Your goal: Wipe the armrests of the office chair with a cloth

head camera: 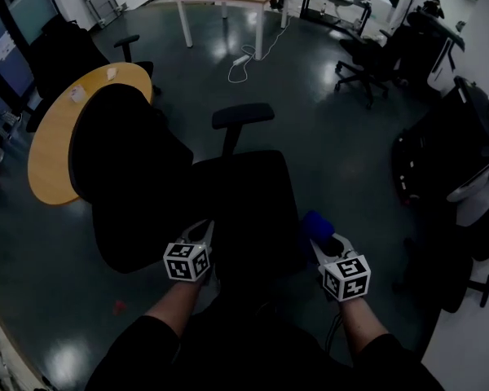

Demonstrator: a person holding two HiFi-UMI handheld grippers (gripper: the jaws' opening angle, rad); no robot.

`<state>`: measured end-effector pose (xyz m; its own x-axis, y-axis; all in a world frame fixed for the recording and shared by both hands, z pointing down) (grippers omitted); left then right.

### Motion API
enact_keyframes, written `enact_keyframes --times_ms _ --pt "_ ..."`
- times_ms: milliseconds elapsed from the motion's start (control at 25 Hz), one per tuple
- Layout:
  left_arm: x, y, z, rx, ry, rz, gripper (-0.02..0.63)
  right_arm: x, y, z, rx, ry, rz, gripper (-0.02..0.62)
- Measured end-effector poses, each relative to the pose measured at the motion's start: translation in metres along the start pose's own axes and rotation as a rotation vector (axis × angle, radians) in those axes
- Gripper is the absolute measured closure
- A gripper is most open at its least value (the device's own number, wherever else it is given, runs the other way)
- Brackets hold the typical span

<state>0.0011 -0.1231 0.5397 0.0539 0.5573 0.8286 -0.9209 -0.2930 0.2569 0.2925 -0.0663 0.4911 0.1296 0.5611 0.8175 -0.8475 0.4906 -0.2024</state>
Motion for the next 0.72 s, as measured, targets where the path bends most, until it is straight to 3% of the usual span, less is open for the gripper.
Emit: enact_keyframes --times_ms 120,320,480,720 --pt "-0.055 -0.006 0.062 0.059 -0.039 0.02 0.591 -0.054 -0.015 0.038 0.026 -0.029 -0.017 0.494" --pt "-0.126 0.029 0.149 0.036 -0.061 0.034 0.591 -0.133 -0.041 0.109 0.047 -0.075 -0.059 0.494" --pt "-0.147 0.051 0.194 -0.02 -0.051 0.053 0.591 -0.168 -0.075 0.162 0.027 -0.071 -0.098 0.494" --pt "-0.149 0.079 0.223 -0.113 0.002 0.065 0.591 -0.199 -0.137 0.224 -0.027 -0.018 -0.125 0.494"
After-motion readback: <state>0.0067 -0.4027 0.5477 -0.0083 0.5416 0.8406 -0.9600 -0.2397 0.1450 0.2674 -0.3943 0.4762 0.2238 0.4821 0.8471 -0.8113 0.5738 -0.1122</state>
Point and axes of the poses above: the fingertips, and each gripper's own axes: z forward along the fingers, y to its left, x out of its underside, the point moved 2 cm from there along -z, backward along the fingers, and after that the axes turned 6 degrees about -x, right-handed, at the moved point
